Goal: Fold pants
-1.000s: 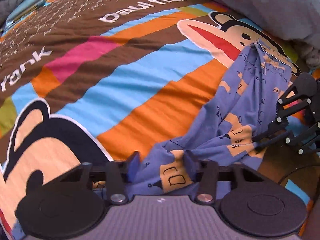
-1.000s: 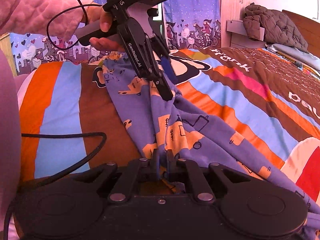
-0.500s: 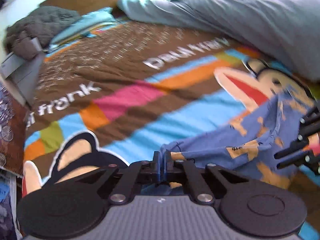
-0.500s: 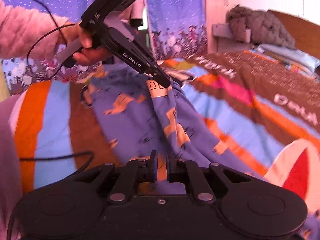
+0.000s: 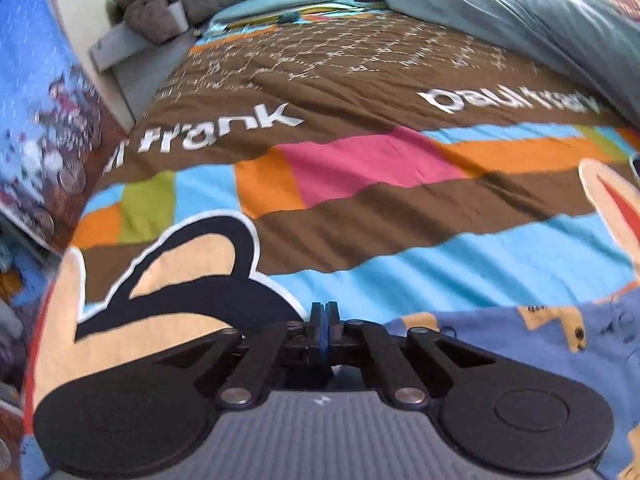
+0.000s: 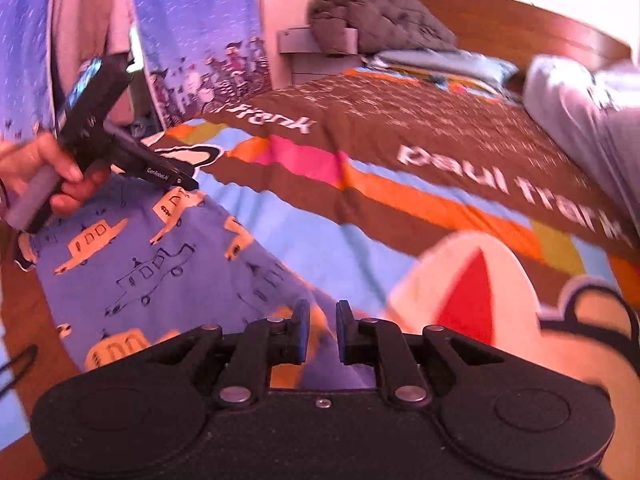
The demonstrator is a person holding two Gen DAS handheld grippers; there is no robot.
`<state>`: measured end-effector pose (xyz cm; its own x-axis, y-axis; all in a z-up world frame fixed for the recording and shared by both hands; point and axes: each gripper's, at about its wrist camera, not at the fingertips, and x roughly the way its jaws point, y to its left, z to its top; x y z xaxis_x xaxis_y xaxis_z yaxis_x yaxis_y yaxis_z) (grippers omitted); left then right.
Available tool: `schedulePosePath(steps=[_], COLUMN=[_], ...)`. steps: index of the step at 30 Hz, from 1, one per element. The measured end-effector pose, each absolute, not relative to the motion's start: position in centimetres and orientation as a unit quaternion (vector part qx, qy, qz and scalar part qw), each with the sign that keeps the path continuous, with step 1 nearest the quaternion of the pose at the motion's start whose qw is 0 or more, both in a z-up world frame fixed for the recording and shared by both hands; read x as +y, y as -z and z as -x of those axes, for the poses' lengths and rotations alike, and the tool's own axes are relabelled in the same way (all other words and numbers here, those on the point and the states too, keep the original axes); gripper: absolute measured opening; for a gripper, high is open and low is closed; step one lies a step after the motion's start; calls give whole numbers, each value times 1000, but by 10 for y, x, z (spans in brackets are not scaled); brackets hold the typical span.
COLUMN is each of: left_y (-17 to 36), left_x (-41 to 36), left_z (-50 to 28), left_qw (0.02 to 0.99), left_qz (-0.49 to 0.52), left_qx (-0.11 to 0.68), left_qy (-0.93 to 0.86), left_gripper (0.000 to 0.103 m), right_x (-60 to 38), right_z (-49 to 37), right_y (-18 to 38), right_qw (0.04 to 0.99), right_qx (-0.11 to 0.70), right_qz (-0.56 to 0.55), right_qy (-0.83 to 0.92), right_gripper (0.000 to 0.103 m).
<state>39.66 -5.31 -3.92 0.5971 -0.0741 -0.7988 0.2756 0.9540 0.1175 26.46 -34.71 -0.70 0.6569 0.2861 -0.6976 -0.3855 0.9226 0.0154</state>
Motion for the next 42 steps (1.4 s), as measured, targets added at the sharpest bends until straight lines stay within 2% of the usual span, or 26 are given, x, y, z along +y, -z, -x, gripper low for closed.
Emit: schedulePosePath(steps=[2,3,4,7,9,16,18,19,20,21,22,25,27,29,31,33,35,36,37,40,42], left_y=[31,25,19,4,-1,17,29,38,47,51,52,50,48,45,41,33,29,27,26,22,19], left_x=[-45,-42,-44,-72,-107,-195,-202,-204,-204,-200,-195,-185,-180,-177,-175,-171,-167,-164,-163,-151,-141], left_z=[-397,-394,-391,-374,-360,-289,-277,-273,-268,-263,-260,-256,-259,-262,-264,-269,-267,-262,-257,-240,-230], left_qw=[889,891,893,884,870,796,777,766,758,763,769,772,771,771,774,781,781,781,783,792,796], left_qz=[-68,-49,-39,-69,-109,-202,-213,-219,-227,-225,-221,-203,-200,-199,-192,-168,-157,-163,-170,-190,-206], left_qx=[443,440,435,423,417,410,427,447,462,455,448,458,463,467,473,474,469,462,454,432,422], left_qy=[99,100,110,185,239,397,409,408,402,399,399,392,389,384,373,370,383,388,389,388,381], left_gripper=[2,5,5,10,13,18,26,28,33,34,36,42,48,52,56,58,59,59,59,64,66], right_x=[-361,-366,-373,-408,-431,-473,-478,-481,-485,-488,-490,-497,-497,-501,-500,-500,-499,-497,-495,-488,-485], right_z=[-255,-248,-239,-214,-197,-214,-229,-238,-244,-249,-253,-255,-251,-249,-251,-245,-227,-215,-204,-168,-148], right_y=[9,10,9,-2,-9,-10,-3,3,9,14,19,21,18,17,22,19,6,-2,-7,-15,-14], right_qw=[904,907,911,924,931,927,920,915,911,907,904,907,914,915,910,908,919,924,926,925,919], right_qx=[390,389,386,376,364,374,391,403,413,420,428,421,403,399,412,415,388,377,374,374,384], right_qz=[79,94,106,55,11,19,26,24,15,4,-4,-20,-10,-23,-9,-3,-11,-18,-28,-65,-84], right_qy=[-154,-132,-102,-43,-20,6,-4,-7,-6,0,14,26,51,53,51,63,65,61,54,29,23], right_gripper=[26,38,45,78,83,76,75,72,64,32,27,19,18,19,39,46,58,69,75,82,83])
